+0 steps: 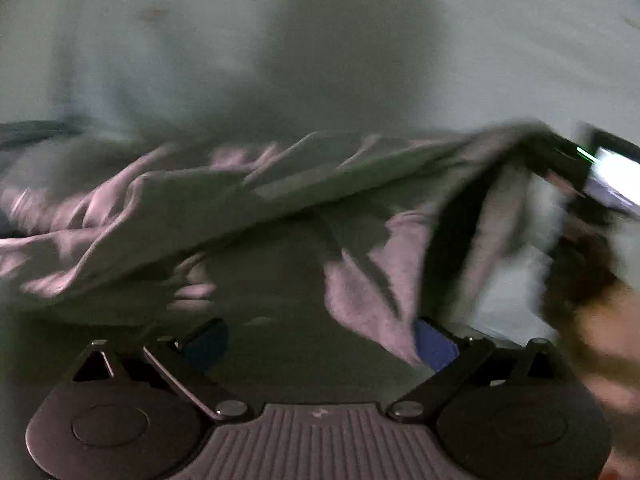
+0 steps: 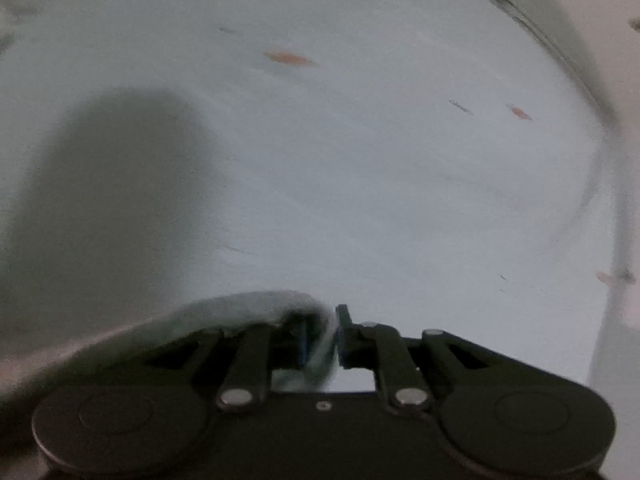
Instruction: Fold clothes
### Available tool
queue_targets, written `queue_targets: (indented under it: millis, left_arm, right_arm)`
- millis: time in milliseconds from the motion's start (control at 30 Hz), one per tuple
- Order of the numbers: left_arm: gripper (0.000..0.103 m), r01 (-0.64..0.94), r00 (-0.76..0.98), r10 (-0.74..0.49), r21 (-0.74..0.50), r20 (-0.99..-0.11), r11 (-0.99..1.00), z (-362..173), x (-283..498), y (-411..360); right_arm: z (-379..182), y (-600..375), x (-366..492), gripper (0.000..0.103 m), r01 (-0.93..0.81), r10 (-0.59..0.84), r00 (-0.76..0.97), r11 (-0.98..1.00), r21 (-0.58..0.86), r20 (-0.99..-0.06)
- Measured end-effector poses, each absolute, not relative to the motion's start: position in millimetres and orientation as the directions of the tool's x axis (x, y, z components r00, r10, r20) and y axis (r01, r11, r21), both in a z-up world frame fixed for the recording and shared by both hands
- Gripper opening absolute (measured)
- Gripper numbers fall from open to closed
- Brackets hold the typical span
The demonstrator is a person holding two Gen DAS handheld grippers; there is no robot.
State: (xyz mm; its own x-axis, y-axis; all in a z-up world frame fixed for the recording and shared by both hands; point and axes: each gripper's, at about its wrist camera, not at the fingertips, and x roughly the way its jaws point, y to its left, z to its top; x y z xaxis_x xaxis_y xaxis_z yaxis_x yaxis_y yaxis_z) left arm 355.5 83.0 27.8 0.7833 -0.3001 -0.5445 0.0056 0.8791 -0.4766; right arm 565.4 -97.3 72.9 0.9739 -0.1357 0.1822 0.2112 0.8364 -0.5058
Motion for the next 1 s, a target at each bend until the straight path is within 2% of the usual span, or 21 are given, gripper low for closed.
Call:
queue_targets:
  millis: [33,67,100,133,200,233,333,400,500,600,633,700,733,767,900,1000]
  left_arm:
    - [0.098,0.053,0.767,-0.330,-0.458,-0.551,0.887,31,359,64]
    - [0.098,0.073,0.758,-0.327,-0.424,-0.564,0.903,32,361,50]
    - [0.098,0.087,0.746,-0.309,-0.374,-0.590,0.924,29,362,36]
    - [0.098,0.092,0.728,-0.289,-0.330,-0.622,0.940,23,364,27]
    - [0.098,0.111,0.694,-0.256,-0.252,-0.673,0.961,9,367,17]
    - [0.098,0.129,0.673,-0.236,-0.204,-0.700,0.971,-2,370,16]
    - [0.098,0.201,0.592,-0.176,-0.068,-0.786,0.977,-38,386,10]
    - [0.098,0.279,0.538,-0.197,-0.048,-0.819,0.959,-64,400,6]
    - [0.098,0.438,0.466,-0.245,-0.019,-0.850,0.899,-106,429,4]
    - [0.096,0.574,0.449,-0.181,0.127,-0.875,0.809,-159,445,-15]
    - [0.092,0.595,0.469,-0.167,0.170,-0.867,0.786,-170,447,-19]
    - [0.058,0.603,0.526,-0.191,0.205,-0.829,0.771,-175,445,-22]
    - [0.040,0.589,0.533,-0.195,0.195,-0.823,0.784,-169,448,-20]
    - [0.007,0.575,0.540,-0.199,0.186,-0.818,0.797,-163,450,-18]
    - [0.008,0.473,0.628,-0.213,0.150,-0.748,0.868,-106,475,12]
    - [0.008,0.298,0.771,-0.099,0.219,-0.629,0.929,-51,532,70]
  right_arm:
    - [72,-112,587,0.027,0.222,-0.190,0.975,0.821,-0.525,0.115]
    - [61,-128,604,0.042,0.155,-0.196,0.980,0.823,-0.546,-0.018]
    - [50,-143,621,0.048,0.082,-0.199,0.968,0.826,-0.557,-0.152]
    - [38,-159,637,0.046,0.008,-0.201,0.937,0.829,-0.558,-0.284]
    - [10,-187,631,0.054,0.001,-0.204,0.902,0.883,-0.470,-0.382]
    - [-10,-201,621,0.054,-0.007,-0.198,0.865,0.914,-0.406,-0.460]
    - [-60,-214,580,0.056,0.060,-0.231,0.776,0.953,-0.296,-0.588]
    - [-96,-220,545,0.056,0.110,-0.255,0.694,0.962,-0.251,-0.673]
    - [-124,-216,522,0.056,0.150,-0.227,0.610,0.974,-0.171,-0.759]
    - [-151,-212,498,0.055,0.197,-0.186,0.521,0.976,-0.094,-0.833]
    - [-160,-210,490,0.055,0.215,-0.169,0.490,0.974,-0.069,-0.855]
    - [-178,-208,474,0.054,0.252,-0.132,0.428,0.968,-0.022,-0.894]
    - [-175,-207,473,0.054,0.248,-0.129,0.445,0.969,-0.016,-0.886]
    - [-172,-206,473,0.053,0.243,-0.126,0.463,0.970,-0.012,-0.877]
    - [-183,-186,479,0.052,0.227,-0.163,0.517,0.973,-0.049,-0.840]
    - [-177,-178,477,0.052,0.209,-0.200,0.542,0.973,-0.099,-0.816]
